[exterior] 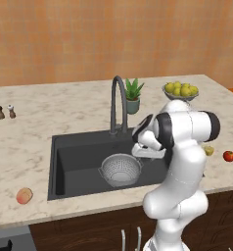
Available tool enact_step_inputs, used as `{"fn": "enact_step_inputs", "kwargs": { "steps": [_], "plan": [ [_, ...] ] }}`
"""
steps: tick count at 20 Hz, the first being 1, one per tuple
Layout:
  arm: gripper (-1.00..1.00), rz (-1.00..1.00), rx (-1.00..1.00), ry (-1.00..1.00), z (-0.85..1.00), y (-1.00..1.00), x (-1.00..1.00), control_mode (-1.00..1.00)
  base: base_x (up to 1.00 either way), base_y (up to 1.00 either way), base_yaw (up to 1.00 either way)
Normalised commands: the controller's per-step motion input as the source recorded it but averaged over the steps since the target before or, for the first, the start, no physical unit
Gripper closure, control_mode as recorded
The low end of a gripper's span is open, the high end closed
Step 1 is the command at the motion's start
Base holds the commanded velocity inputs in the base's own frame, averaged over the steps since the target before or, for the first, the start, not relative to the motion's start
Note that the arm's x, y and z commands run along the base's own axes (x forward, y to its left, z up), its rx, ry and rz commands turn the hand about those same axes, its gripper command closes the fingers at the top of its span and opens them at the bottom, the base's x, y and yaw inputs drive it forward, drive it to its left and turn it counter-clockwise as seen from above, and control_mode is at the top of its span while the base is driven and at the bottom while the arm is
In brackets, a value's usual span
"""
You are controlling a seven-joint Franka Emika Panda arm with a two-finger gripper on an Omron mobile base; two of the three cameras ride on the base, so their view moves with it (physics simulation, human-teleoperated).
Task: Put the colander in the sink, put the peach, apple, kiwi in the colander, and turn on the sink faucet and pour water over the colander.
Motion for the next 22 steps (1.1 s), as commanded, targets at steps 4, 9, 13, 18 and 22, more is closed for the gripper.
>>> {"fn": "enact_step_inputs", "kwargs": {
  "steps": [4, 9, 13, 18, 22],
  "plan": [
    [-1.0, -0.15, 0.0, 0.02, 0.61, -0.34, -0.42, -1.0, 0.0, 0.0, 0.0],
    [-1.0, -0.27, 0.0, 0.04, 0.66, -0.34, -0.37, -1.0, 0.0, 0.0, 0.0],
    [-1.0, -0.44, 0.0, 0.12, 0.66, -0.31, -0.26, -1.0, 0.0, 0.0, 0.0],
    [-1.0, -0.56, 0.0, 0.08, 0.64, -0.3, -0.22, -1.0, 0.0, 0.0, 0.0],
    [-1.0, -0.76, 0.0, 0.11, 0.44, -0.29, -0.18, -1.0, 0.0, 0.0, 0.0]
  ]
}}
